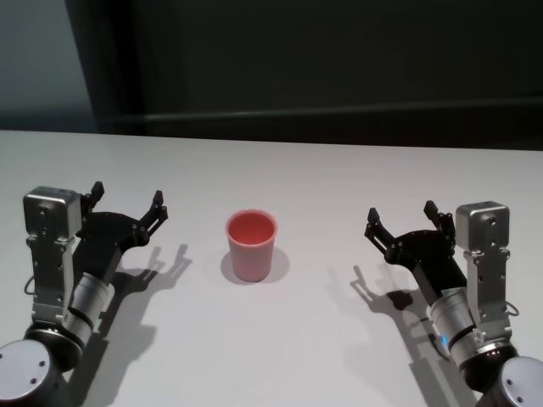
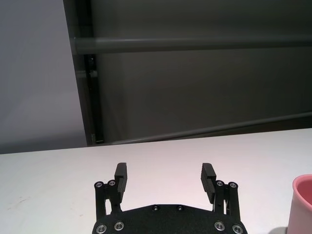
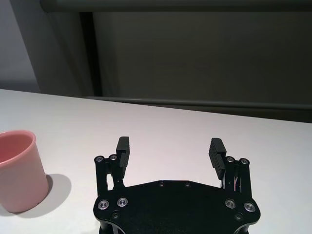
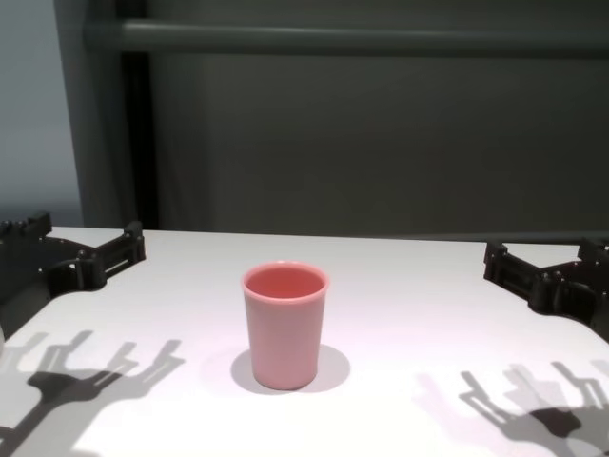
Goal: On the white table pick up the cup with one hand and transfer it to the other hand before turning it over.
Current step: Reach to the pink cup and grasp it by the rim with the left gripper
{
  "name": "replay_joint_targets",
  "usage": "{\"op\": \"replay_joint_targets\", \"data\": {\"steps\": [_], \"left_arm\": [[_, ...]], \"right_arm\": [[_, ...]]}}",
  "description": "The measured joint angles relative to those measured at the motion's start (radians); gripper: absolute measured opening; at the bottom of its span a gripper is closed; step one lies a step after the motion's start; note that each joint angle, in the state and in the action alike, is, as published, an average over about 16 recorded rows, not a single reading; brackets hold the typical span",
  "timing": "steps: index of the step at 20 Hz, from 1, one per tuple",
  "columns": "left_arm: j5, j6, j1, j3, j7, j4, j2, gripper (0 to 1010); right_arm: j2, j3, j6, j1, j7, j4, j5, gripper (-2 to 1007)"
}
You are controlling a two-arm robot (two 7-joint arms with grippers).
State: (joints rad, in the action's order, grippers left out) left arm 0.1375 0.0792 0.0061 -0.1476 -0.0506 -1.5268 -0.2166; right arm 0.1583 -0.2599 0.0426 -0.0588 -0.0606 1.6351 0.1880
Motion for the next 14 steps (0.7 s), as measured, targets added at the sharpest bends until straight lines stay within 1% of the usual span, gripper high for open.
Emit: {"op": "replay_joint_targets", "data": {"steps": [14], "left_arm": [[0.000, 0.000, 0.000, 0.000, 0.000, 0.000, 0.000, 1001]], "right_arm": [[0.000, 0.000, 0.000, 0.000, 0.000, 0.000, 0.000, 1002]]}}
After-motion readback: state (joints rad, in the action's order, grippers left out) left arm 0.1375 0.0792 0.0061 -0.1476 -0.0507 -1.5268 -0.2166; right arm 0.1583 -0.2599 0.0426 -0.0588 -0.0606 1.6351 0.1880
